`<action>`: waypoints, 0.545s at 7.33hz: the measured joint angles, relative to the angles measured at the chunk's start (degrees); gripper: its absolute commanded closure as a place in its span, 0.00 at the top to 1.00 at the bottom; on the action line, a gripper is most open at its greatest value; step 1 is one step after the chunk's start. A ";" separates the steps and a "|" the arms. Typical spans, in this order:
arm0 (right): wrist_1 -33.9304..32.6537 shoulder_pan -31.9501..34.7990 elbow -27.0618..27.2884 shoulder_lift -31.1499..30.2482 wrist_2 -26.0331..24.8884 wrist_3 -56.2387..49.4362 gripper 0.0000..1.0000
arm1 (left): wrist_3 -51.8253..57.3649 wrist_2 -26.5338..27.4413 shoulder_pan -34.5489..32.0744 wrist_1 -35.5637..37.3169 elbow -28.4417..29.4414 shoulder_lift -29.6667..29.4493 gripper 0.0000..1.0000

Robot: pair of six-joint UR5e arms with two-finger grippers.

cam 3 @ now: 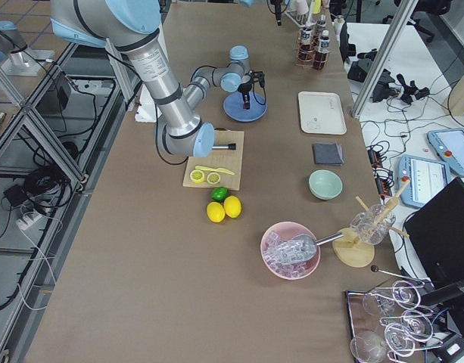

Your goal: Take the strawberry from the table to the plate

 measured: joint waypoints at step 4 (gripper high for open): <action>-7.11 5.09 5.91 0.42 5.54 1.29 1.00 | 0.07 -0.08 -0.06 0.09 0.39 -0.06 0.98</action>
